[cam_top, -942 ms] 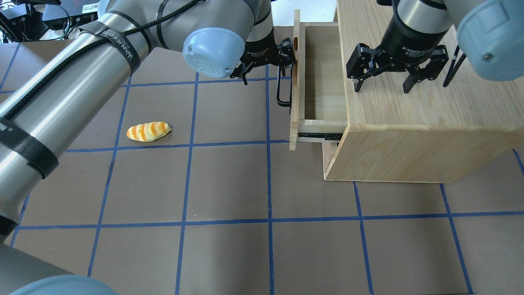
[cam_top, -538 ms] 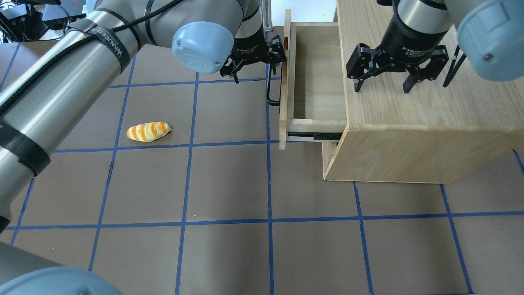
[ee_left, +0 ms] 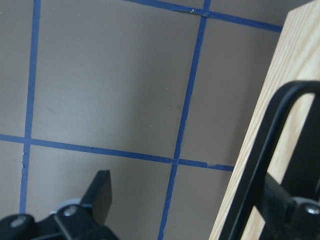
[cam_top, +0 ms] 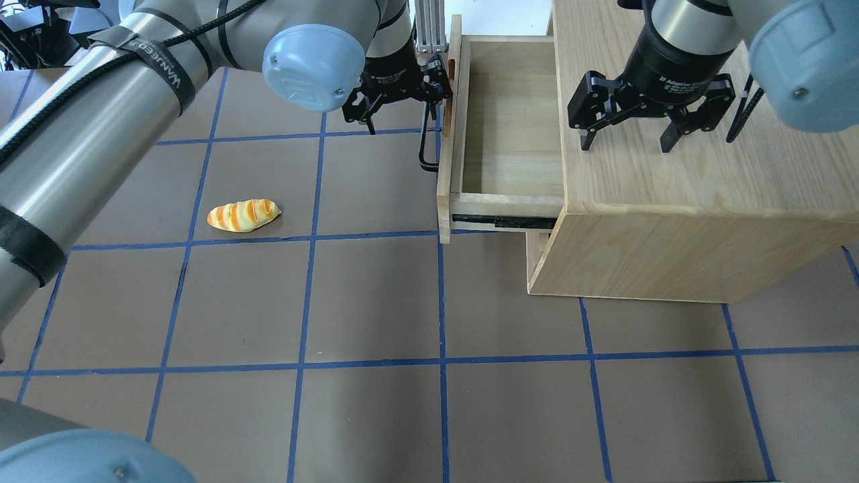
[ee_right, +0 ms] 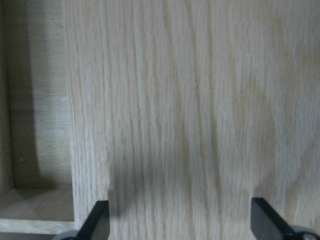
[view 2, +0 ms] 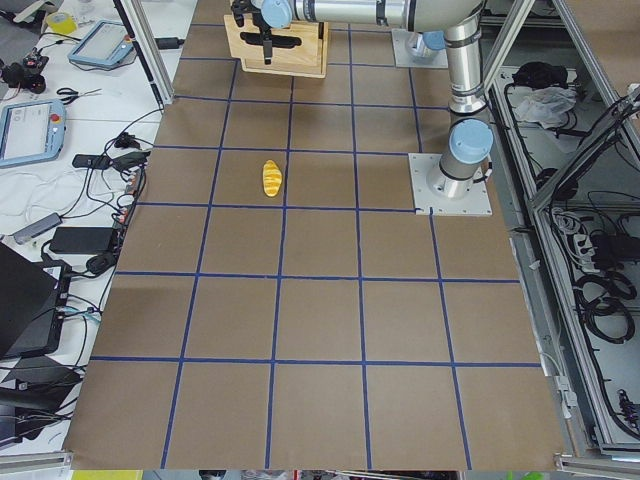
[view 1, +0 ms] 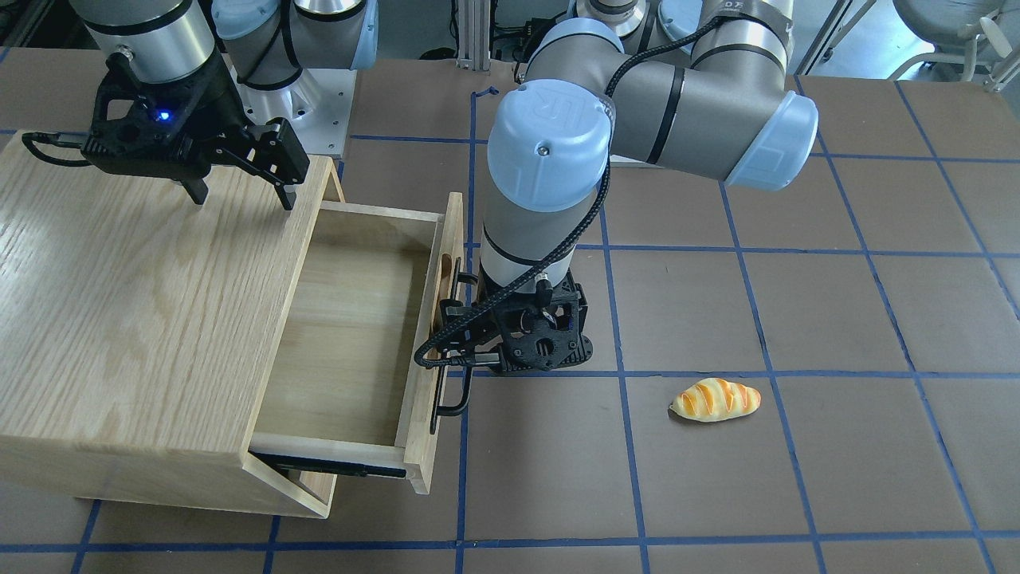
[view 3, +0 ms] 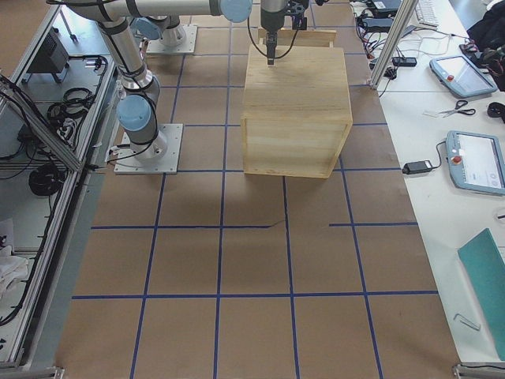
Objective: Open upper drawer
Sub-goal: 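Pull the handle with the left gripper, sliding the drawer out toward the robot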
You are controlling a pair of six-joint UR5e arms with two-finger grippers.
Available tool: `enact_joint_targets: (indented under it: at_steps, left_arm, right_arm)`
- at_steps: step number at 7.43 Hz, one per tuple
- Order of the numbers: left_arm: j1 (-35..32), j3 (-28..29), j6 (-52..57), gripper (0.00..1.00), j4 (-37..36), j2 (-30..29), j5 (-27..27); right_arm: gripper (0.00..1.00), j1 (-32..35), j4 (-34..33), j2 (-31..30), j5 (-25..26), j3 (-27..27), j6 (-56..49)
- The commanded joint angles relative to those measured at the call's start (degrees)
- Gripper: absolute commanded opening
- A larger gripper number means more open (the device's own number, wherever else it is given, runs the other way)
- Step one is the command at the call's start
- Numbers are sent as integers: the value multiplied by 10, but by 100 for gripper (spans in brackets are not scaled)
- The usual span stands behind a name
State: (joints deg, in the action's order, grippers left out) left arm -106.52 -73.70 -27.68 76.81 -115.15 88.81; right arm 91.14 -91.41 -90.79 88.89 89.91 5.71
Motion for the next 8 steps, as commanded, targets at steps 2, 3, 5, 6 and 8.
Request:
enact_joint_targets:
  at_steps: [2, 3, 5, 6, 8]
  left_arm:
    - [5, -9, 0, 100, 8, 8, 3]
    - [6, -9, 0, 100, 11, 9, 3]
    - [7, -9, 0, 100, 18, 10, 6]
    - [17, -9, 1, 100, 23, 10, 14]
    - [23, -8, 1, 100, 29, 10, 14]
  right_arm:
    - [100, 0, 0, 0, 1, 0, 0]
    - [100, 0, 0, 0, 1, 0, 0]
    - [100, 0, 0, 0, 1, 0, 0]
    - [100, 0, 0, 0, 1, 0, 0]
    - [100, 0, 0, 0, 1, 0, 0]
